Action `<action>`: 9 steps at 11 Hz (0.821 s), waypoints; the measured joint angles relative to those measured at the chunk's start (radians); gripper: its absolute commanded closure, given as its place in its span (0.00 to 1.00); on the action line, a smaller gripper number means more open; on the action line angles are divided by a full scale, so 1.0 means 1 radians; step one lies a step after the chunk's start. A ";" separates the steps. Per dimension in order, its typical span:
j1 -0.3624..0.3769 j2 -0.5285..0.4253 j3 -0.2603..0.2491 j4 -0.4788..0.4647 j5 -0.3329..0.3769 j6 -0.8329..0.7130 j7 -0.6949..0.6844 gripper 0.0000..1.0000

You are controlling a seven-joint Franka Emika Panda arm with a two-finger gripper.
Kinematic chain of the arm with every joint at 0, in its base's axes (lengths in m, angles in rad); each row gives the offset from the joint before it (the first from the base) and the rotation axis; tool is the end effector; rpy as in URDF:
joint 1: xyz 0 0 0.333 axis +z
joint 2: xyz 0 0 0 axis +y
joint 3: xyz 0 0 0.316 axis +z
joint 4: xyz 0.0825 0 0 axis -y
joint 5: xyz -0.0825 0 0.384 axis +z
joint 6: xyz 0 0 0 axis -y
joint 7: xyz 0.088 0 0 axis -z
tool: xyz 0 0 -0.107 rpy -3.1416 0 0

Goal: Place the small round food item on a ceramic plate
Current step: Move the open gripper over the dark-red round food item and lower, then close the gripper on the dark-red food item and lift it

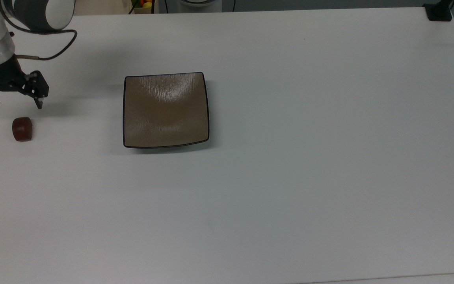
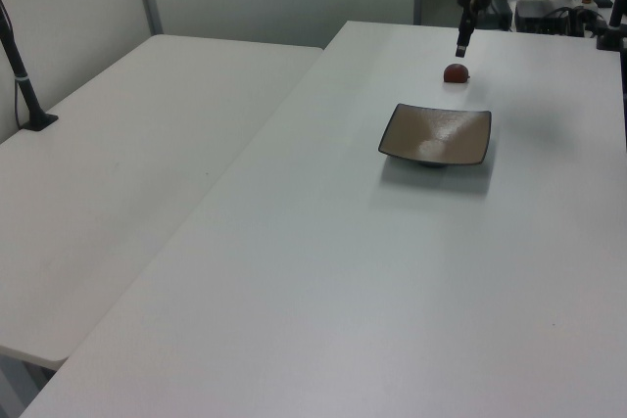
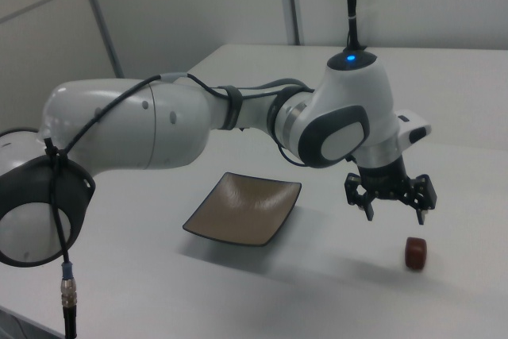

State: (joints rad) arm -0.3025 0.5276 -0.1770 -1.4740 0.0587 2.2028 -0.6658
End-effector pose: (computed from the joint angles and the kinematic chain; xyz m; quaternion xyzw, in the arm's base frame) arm 0.6507 -0.3105 0.3964 0.9899 0.0941 0.0784 0.0714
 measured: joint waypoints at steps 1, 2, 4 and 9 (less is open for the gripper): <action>-0.002 0.016 0.000 0.002 0.000 0.017 0.000 0.00; -0.006 0.028 0.000 0.005 0.000 0.022 0.000 0.00; -0.020 0.050 0.000 0.006 0.000 0.062 0.000 0.00; -0.027 0.106 0.000 0.007 0.000 0.155 0.000 0.00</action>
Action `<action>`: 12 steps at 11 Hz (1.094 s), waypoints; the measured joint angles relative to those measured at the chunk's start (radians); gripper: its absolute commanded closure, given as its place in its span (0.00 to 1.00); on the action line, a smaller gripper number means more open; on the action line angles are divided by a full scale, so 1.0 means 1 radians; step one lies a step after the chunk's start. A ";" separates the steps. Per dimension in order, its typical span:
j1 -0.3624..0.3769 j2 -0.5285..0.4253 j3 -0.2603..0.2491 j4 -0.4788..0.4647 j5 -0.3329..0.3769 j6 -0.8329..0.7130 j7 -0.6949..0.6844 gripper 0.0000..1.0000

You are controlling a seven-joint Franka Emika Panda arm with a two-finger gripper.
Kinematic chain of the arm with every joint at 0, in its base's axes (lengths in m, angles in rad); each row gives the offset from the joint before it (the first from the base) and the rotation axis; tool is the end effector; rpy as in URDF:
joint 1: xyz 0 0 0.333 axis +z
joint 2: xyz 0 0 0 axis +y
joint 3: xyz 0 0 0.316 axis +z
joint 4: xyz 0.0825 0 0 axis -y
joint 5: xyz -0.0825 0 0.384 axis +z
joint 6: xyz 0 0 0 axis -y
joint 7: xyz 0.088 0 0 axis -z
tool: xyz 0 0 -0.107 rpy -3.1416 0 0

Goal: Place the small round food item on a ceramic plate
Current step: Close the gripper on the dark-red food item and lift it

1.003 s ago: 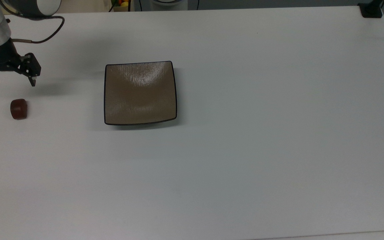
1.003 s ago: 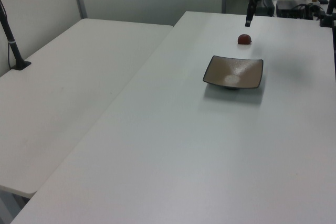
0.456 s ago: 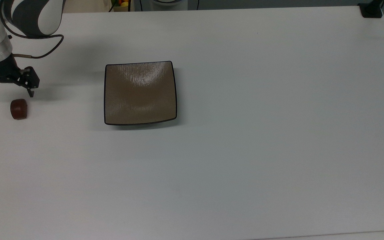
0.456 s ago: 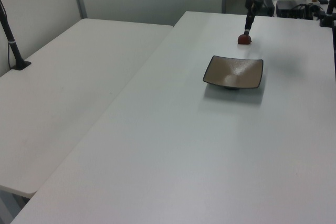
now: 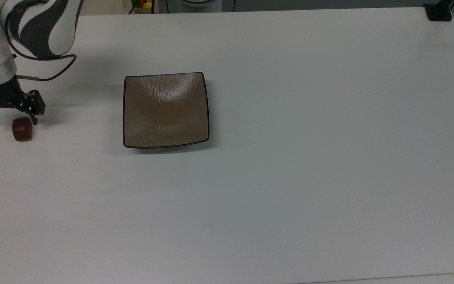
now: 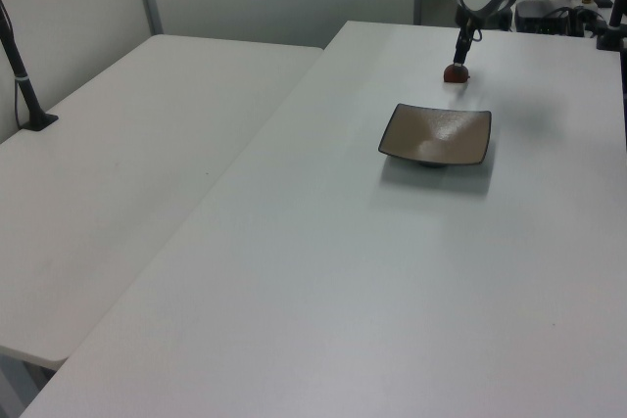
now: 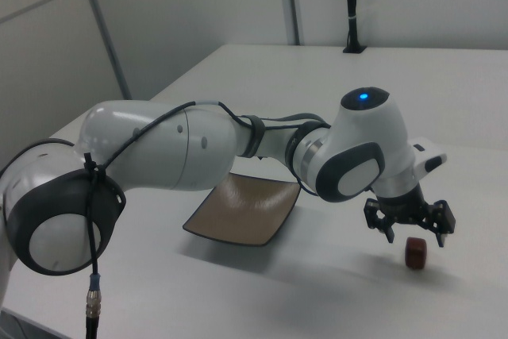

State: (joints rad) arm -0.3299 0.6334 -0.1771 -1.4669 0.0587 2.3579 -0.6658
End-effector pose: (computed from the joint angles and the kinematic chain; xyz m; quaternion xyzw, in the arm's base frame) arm 0.6585 -0.3354 0.3405 0.9871 0.0844 0.0965 0.0956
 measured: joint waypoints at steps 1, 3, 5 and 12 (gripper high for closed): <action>0.000 0.009 0.000 0.000 0.000 0.019 0.000 0.06; -0.001 0.024 0.000 0.000 0.000 0.026 0.000 0.20; -0.002 0.035 0.000 0.000 0.000 0.027 0.000 0.40; -0.002 0.039 0.000 -0.001 0.000 0.027 0.000 0.65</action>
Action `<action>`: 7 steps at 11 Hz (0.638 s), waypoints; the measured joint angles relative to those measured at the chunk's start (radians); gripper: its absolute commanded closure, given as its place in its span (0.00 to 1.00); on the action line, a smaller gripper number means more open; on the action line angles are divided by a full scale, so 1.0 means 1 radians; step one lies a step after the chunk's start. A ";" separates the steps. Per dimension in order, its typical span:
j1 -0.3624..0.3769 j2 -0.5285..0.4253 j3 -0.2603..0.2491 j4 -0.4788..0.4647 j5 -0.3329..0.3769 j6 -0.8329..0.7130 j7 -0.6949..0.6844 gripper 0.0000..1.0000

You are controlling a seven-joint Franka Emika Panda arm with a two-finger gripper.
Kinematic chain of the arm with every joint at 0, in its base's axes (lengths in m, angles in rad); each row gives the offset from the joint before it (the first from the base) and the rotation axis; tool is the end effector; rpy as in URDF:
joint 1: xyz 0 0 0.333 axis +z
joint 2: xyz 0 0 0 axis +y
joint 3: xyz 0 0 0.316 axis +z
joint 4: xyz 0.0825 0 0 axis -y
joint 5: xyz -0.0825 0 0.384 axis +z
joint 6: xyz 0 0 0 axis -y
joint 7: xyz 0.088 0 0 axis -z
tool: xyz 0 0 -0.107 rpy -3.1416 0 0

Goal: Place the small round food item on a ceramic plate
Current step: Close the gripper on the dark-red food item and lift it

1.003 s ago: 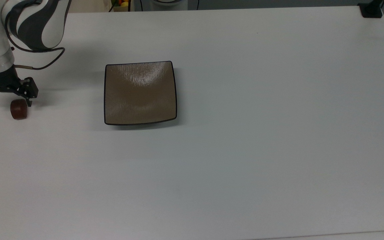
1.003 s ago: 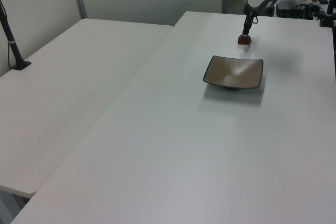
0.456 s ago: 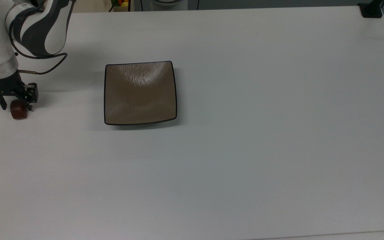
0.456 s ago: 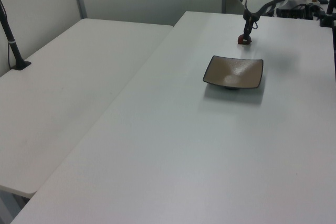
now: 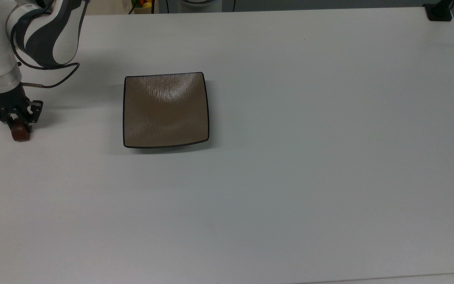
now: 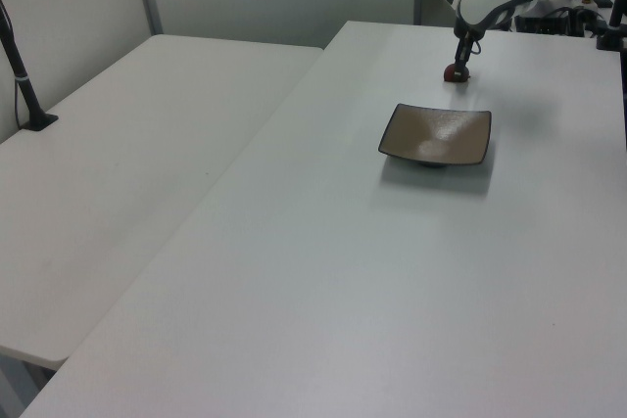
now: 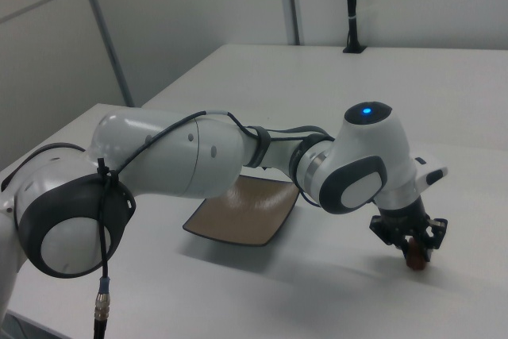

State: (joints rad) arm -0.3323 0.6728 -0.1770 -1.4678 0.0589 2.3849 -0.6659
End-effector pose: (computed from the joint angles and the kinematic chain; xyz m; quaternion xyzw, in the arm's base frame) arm 0.6593 -0.3377 0.3142 0.9879 0.0846 0.0894 0.0949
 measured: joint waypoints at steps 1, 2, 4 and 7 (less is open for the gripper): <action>0.000 0.000 0.000 0.000 0.000 0.000 0.000 0.65; 0.000 -0.001 0.000 0.001 0.000 0.000 0.000 0.65; 0.000 -0.010 0.005 0.004 0.000 0.000 0.000 0.65; 0.001 -0.061 0.016 0.016 0.000 -0.092 0.000 0.65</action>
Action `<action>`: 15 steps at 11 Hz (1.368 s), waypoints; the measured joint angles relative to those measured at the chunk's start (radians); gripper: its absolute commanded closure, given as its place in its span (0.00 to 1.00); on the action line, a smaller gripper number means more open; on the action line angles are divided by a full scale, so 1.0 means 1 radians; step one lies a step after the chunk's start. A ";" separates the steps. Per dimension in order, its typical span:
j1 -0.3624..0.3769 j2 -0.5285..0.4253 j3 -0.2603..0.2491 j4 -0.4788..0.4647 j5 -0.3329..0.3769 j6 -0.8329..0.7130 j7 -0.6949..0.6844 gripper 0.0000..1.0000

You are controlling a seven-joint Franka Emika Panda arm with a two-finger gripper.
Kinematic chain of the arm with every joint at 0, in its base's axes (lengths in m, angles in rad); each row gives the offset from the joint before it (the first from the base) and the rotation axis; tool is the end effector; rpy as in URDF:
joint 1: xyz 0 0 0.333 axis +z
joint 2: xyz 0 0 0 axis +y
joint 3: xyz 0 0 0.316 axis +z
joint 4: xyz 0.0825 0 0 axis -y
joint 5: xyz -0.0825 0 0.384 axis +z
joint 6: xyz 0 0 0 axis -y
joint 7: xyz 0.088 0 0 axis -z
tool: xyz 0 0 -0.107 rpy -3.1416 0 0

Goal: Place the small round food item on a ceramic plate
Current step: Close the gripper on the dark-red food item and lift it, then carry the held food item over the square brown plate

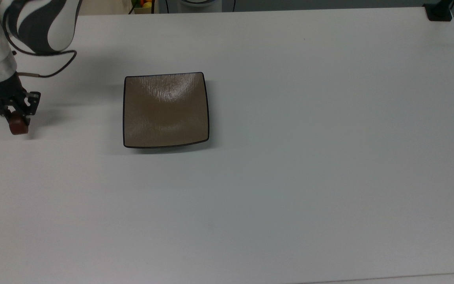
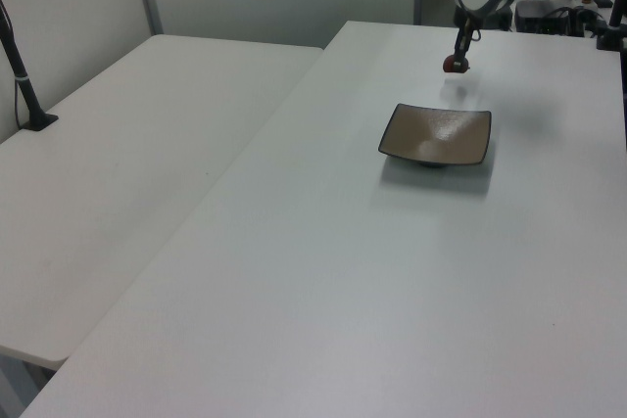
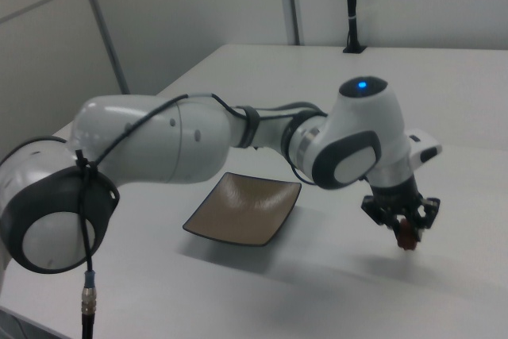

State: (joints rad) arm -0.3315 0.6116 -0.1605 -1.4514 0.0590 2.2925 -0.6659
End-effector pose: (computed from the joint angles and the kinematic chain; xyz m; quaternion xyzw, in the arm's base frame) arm 0.6602 -0.3260 0.3557 0.9888 0.0891 0.0884 0.0812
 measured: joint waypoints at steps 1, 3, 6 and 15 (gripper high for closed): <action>0.001 -0.036 0.014 0.003 0.000 -0.048 0.000 0.65; 0.006 -0.108 0.036 0.004 0.000 -0.151 0.000 0.65; 0.030 -0.202 0.055 0.005 0.001 -0.285 0.000 0.64; 0.225 -0.435 0.058 -0.198 0.020 -0.517 0.111 0.61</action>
State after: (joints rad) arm -0.1061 0.1766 -0.1022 -1.6495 0.0787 1.7751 -0.5545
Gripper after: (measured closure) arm 0.604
